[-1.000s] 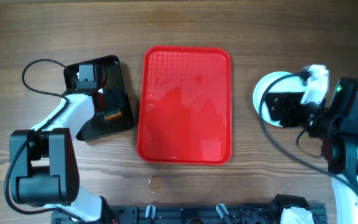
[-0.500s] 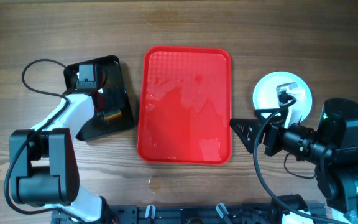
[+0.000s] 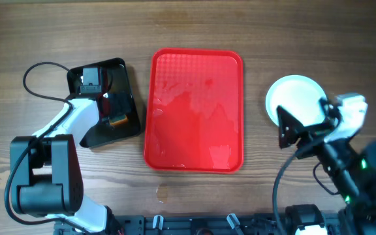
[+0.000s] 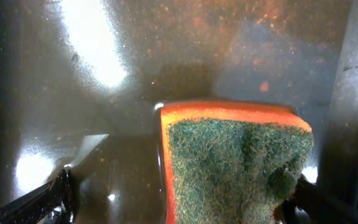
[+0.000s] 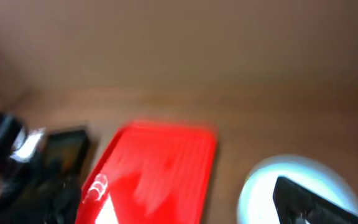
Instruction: Clean dirty plates on tray and stack at the side
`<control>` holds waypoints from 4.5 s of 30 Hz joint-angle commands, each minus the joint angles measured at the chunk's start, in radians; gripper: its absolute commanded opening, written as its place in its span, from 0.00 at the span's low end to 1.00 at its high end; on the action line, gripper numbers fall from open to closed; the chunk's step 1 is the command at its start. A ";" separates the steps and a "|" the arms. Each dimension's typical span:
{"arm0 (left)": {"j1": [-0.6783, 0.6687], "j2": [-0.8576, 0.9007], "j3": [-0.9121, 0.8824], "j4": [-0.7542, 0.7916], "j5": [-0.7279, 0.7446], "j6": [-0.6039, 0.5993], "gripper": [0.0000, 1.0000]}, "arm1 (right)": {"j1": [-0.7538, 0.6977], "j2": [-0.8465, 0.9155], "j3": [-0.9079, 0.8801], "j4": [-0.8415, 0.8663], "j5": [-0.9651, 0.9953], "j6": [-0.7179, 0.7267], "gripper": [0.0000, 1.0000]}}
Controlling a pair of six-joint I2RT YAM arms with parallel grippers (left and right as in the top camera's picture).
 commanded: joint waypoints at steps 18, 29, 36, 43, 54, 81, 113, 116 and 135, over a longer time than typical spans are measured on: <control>0.003 0.004 -0.011 0.000 -0.013 0.006 1.00 | -0.024 -0.564 -0.876 0.574 0.099 -0.135 1.00; 0.003 0.004 -0.011 0.000 -0.013 0.006 1.00 | -0.023 -0.563 -0.958 0.682 0.100 -0.140 1.00; 0.003 0.004 -0.011 0.000 -0.013 0.006 1.00 | -0.023 -0.563 -0.958 0.682 0.100 -0.140 1.00; 0.008 -0.017 -0.021 0.003 -0.016 0.006 1.00 | -0.023 -0.563 -0.958 0.682 0.100 -0.140 1.00; -0.090 -0.680 -0.330 0.000 -0.016 0.006 1.00 | -0.023 -0.563 -0.958 0.682 0.100 -0.140 1.00; -0.013 -1.746 -0.844 0.221 0.100 0.006 1.00 | -0.023 -0.563 -0.958 0.682 0.100 -0.140 1.00; -0.018 -1.743 -0.914 0.340 0.100 0.006 1.00 | -0.023 -0.563 -0.958 0.682 0.100 -0.140 1.00; -0.018 -1.743 -0.914 0.340 0.100 0.006 1.00 | -0.023 -0.563 -0.958 0.682 0.100 -0.140 1.00; -0.018 -1.743 -0.914 0.340 0.100 0.006 1.00 | -0.023 -0.563 -0.958 0.682 0.100 -0.140 0.99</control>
